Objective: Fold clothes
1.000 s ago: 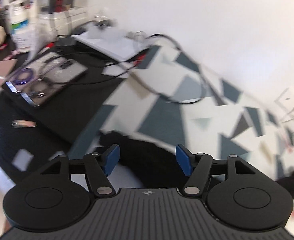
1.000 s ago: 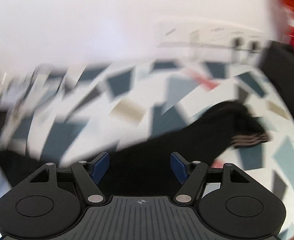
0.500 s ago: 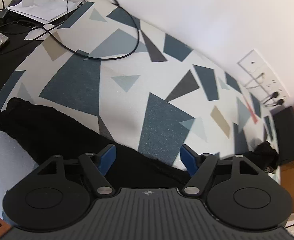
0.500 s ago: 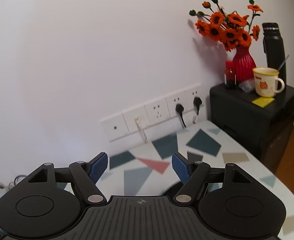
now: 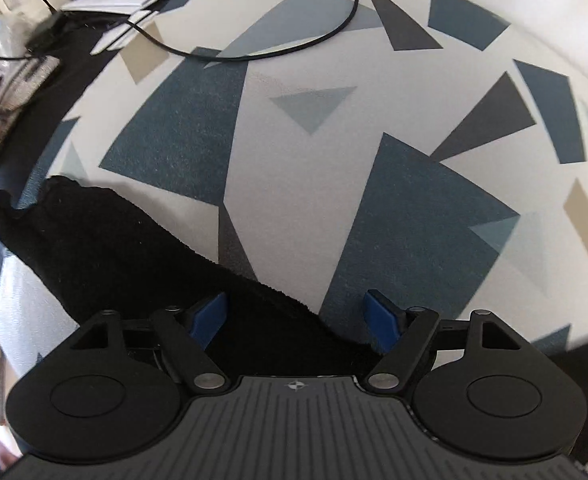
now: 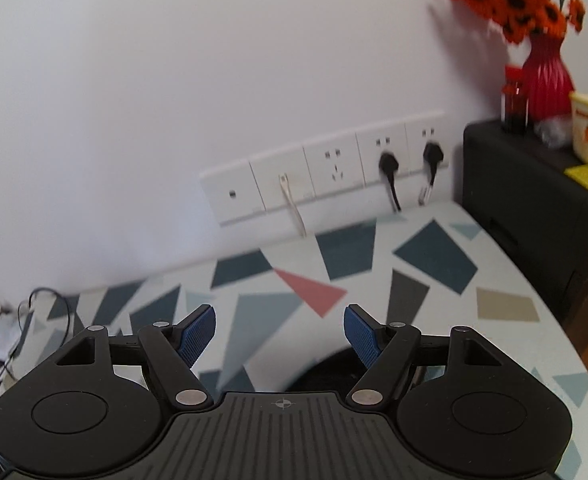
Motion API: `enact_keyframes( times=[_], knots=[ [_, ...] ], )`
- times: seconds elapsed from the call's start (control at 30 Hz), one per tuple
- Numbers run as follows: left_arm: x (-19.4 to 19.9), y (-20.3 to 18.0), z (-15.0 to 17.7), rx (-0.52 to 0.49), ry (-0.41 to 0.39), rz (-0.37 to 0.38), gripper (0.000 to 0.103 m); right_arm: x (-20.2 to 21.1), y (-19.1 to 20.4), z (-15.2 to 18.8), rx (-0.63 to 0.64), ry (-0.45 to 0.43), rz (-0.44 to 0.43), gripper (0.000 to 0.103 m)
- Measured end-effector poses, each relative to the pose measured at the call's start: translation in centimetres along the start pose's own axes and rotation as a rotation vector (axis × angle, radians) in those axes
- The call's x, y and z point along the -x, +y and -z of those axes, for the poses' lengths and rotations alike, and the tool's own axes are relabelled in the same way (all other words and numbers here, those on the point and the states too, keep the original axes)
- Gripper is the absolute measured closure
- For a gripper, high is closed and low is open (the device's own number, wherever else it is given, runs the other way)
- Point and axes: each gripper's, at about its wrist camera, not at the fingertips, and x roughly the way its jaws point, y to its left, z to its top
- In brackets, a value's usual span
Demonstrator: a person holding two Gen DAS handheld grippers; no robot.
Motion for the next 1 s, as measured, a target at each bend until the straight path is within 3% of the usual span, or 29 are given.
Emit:
enact_keyframes(
  times=[0.07, 0.13, 0.27, 0.53, 0.77, 0.9, 1.0],
  knots=[
    [0.4, -0.1, 0.3, 0.016, -0.016, -0.02, 0.06, -0.6, -1.1, 0.5, 0.009, 0.02, 0.003, 0.035],
    [0.8, 0.2, 0.7, 0.02, -0.021, -0.042, 0.08, -1.2, -2.3, 0.9, 0.002, 0.038, 0.007, 0.035],
    [1.5, 1.8, 2.2, 0.074, -0.021, -0.036, 0.092, -2.2, -4.8, 1.5, -0.044, 0.068, 0.028, 0.035],
    [5.5, 5.7, 5.1, 0.254, -0.099, 0.05, 0.096, -2.9, -10.6, 3.1, -0.17, 0.132, 0.157, 0.035],
    [10.9, 5.6, 5.3, 0.251, -0.274, 0.056, 0.097, -3.5, -13.1, 4.8, -0.192, 0.224, 0.2, 0.035],
    [9.7, 5.1, 4.7, 0.236, -0.203, 0.125, 0.094, -4.1, -12.1, 6.0, -0.165, 0.262, 0.182, 0.035],
    [7.8, 4.0, 4.5, 0.233, -0.12, 0.149, 0.074, -4.6, -10.9, 6.7, -0.145, 0.278, 0.159, 0.035]
  ],
)
